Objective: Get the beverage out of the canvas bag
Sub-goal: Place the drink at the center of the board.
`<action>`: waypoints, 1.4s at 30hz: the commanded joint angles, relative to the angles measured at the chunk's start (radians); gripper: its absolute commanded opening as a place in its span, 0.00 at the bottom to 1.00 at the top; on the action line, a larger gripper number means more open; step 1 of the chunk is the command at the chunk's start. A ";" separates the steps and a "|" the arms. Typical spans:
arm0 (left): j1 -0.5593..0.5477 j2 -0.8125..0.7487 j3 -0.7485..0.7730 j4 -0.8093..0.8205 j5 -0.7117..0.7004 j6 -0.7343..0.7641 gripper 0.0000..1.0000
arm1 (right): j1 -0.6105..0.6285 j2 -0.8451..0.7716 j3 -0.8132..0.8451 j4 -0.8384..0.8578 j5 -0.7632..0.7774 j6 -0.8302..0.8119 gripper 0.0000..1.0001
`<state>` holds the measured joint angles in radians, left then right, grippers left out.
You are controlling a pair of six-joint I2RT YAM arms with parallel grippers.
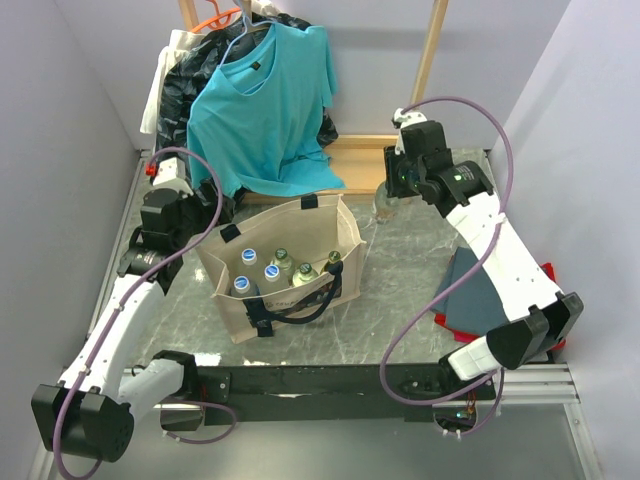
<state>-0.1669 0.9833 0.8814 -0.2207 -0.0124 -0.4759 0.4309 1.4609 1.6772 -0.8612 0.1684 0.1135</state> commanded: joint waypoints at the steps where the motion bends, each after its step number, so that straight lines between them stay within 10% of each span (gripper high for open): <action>1: 0.004 -0.026 -0.005 0.047 0.020 -0.007 0.96 | -0.026 -0.027 -0.031 0.200 -0.010 0.018 0.00; 42: 0.004 -0.017 -0.009 0.057 0.015 -0.007 0.96 | -0.078 0.130 -0.292 0.505 0.114 0.069 0.00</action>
<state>-0.1669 0.9665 0.8635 -0.1993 -0.0048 -0.4831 0.3656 1.6257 1.3689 -0.5018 0.2111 0.1688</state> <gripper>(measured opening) 0.965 0.401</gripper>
